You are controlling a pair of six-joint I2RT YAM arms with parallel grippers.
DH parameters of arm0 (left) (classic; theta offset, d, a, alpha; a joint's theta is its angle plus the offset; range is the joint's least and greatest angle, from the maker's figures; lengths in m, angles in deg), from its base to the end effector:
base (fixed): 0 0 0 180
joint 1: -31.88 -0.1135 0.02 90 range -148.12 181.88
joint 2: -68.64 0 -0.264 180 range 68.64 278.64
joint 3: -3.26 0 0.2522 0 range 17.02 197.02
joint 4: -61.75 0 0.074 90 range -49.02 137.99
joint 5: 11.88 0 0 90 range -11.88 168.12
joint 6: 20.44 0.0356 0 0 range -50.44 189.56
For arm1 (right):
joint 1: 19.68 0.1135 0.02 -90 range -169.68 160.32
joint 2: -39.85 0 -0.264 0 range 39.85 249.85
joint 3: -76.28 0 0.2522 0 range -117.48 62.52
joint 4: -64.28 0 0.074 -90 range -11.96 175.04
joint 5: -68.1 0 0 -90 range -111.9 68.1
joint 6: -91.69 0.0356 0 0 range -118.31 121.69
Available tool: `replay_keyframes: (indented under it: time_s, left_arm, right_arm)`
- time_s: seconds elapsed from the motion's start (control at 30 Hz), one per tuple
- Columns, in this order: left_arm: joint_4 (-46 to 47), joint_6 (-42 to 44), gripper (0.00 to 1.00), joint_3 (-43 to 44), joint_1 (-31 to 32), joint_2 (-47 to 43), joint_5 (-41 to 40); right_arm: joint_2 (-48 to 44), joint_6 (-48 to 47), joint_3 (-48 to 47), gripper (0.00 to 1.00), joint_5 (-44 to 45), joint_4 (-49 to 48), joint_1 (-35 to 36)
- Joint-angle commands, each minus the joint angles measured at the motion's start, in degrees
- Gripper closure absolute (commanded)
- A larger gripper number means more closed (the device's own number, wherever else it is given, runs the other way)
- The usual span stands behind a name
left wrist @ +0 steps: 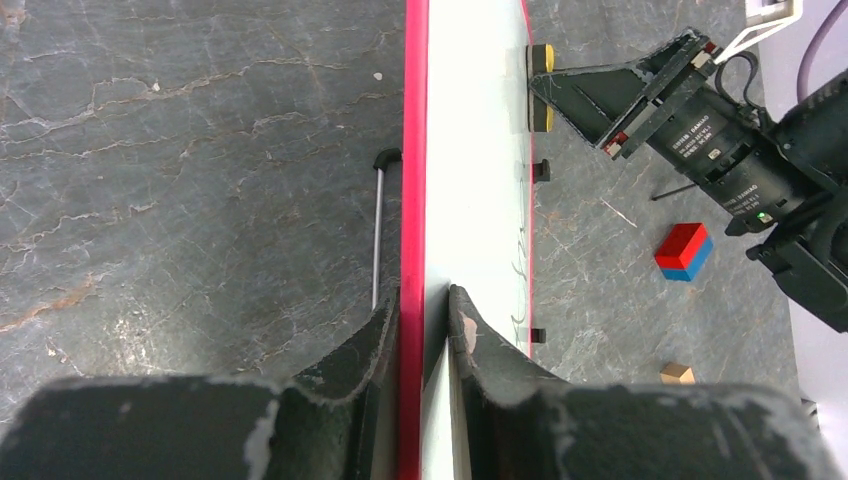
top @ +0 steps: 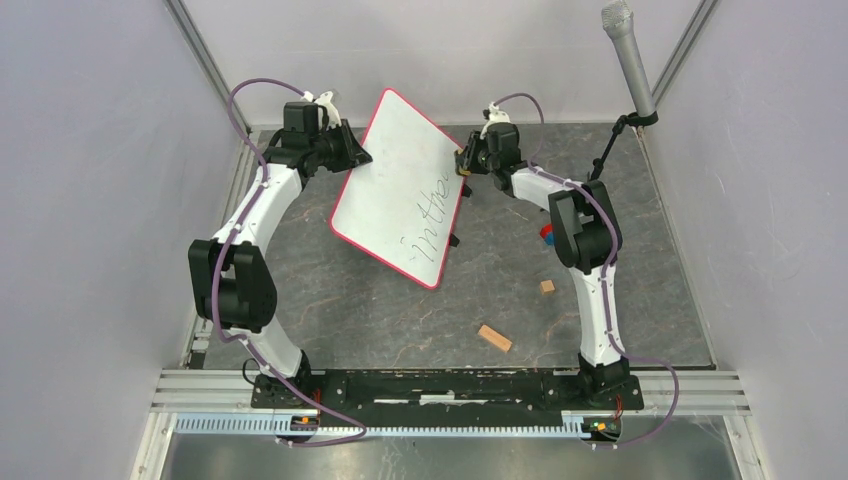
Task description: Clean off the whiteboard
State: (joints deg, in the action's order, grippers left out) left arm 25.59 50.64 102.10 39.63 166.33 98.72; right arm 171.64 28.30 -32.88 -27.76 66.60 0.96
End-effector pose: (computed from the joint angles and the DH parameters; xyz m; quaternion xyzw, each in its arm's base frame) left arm 0.3901 -0.0657 0.3186 -0.0028 0.8766 -0.2591 0.4054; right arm 0.4927 0.1895 0.1671 0.0164 0.8423 0.2547 0.4747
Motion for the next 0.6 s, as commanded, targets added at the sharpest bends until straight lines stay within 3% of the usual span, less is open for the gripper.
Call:
replay_keyframes:
  time_s: [0.0,0.17,0.4,0.57]
  left_arm:
    - [-1.64,3.36,0.98,-0.23,1.22,-1.32,-1.82]
    - [-1.78,3.28,0.98,-0.05,1.22,-1.20,-1.73]
    - [-1.69,2.85,0.98,0.05,1.22,-0.47,-1.02]
    - [-1.69,2.89,0.98,-0.08,1.22,-0.75,-1.00]
  right_arm:
    - [2.19,0.99,-0.39,0.72,0.65,4.36,0.10]
    - [0.29,-0.37,0.38,0.72,-3.82,0.02,2.26]
    - [-4.66,-7.98,0.59,0.72,-4.75,-4.95,10.79]
    - [-0.33,-8.34,-6.00,0.71,-4.96,-3.24,11.63]
